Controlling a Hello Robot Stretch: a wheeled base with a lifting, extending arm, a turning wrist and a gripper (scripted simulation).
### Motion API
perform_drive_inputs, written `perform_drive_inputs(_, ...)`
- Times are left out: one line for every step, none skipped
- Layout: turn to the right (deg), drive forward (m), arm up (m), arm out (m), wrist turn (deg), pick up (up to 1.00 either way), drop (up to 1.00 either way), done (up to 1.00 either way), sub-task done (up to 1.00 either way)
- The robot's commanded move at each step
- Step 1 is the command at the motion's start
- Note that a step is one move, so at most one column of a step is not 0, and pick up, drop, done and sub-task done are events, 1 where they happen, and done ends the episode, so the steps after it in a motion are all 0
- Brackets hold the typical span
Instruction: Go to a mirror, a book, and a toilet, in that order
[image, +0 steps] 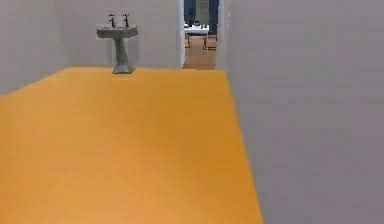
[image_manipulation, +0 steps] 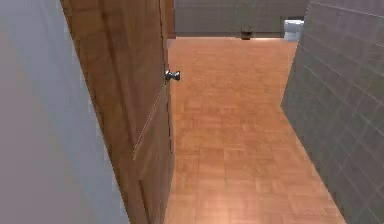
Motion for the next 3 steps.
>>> perform_drive_inputs(0.0,1.00,0.00,0.00,0.0,0.00,0.00,0.00,0.00)
perform_drive_inputs(3.0,0.00,0.00,0.00,0.0,0.00,0.00,0.00,0.00)
perform_drive_inputs(0.0,1.00,0.00,0.00,0.0,0.00,0.00,0.00,0.00)
